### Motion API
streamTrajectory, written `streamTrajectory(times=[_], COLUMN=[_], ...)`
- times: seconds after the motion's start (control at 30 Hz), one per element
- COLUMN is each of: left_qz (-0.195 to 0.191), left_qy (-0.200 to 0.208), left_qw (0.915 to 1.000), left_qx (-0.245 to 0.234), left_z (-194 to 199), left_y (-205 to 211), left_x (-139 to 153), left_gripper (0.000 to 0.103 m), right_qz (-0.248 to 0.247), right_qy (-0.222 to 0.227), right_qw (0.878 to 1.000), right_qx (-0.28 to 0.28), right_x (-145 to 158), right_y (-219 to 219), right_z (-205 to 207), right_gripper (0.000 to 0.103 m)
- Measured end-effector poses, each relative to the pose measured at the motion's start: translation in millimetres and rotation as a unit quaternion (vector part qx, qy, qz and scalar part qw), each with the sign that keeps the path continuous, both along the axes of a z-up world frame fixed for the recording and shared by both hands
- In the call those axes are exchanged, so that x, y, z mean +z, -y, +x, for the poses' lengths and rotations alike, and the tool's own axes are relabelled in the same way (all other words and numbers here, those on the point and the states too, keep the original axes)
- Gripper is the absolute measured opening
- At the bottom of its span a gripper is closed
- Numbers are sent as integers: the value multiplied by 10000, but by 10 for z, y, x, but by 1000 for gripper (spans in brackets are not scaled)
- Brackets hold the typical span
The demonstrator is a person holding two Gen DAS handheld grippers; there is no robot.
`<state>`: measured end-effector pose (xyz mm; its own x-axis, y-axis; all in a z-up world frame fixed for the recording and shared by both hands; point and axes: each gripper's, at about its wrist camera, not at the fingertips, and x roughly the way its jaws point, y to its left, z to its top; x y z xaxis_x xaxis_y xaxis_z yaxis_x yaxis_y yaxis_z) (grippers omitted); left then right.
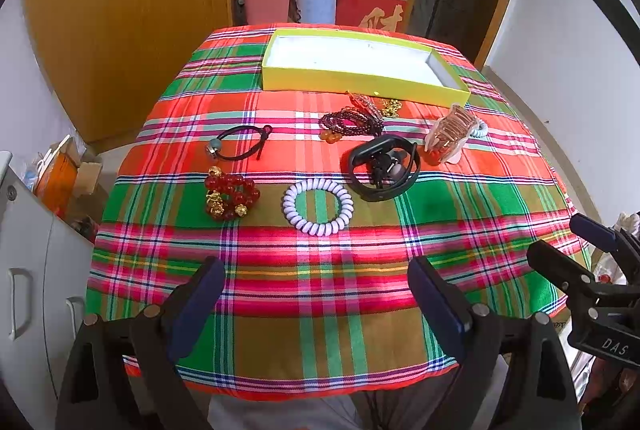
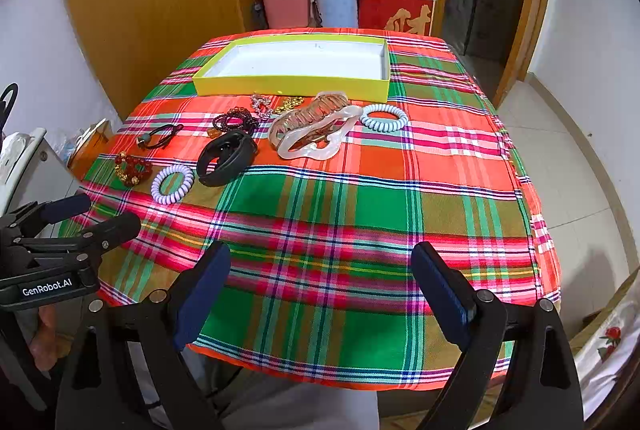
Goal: Organize jewelry
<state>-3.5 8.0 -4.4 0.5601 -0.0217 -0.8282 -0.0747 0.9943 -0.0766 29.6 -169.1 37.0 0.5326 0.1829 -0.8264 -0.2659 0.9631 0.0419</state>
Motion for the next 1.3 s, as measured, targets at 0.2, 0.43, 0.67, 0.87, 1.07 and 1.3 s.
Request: streamTrajectory(times=[0.2,0.43,0.67,0.87,1.07,1.3], left_qz=[2,-4,-5,-23,-86,-235], left_qy=[-6,-14,-17,-36,-53,9], left_qw=[10000,10000,10000,10000,9999,9997], left_qx=[7,-10,-8,-6,-1,66], left_z=[-5,-17,-13,-15,-23,38], left_y=[11,20,21,30,24,-104], left_x=[-8,-18,-17,-26,-35,-39], left_gripper=[93,93,93,93,93,93], right_qz=[2,3,0,-8,-5,149], right_qy=[-8,-7,1,5,5,77], right_qw=[10000,10000,10000,10000,10000,9999], right_qx=[-6,-12,-9,-13,-11,-32], right_x=[5,5,6,11,10,22], right_y=[7,17,15,15,13,44], right_z=[9,14,10,12,12,57], right_gripper=[92,92,92,92,92,92])
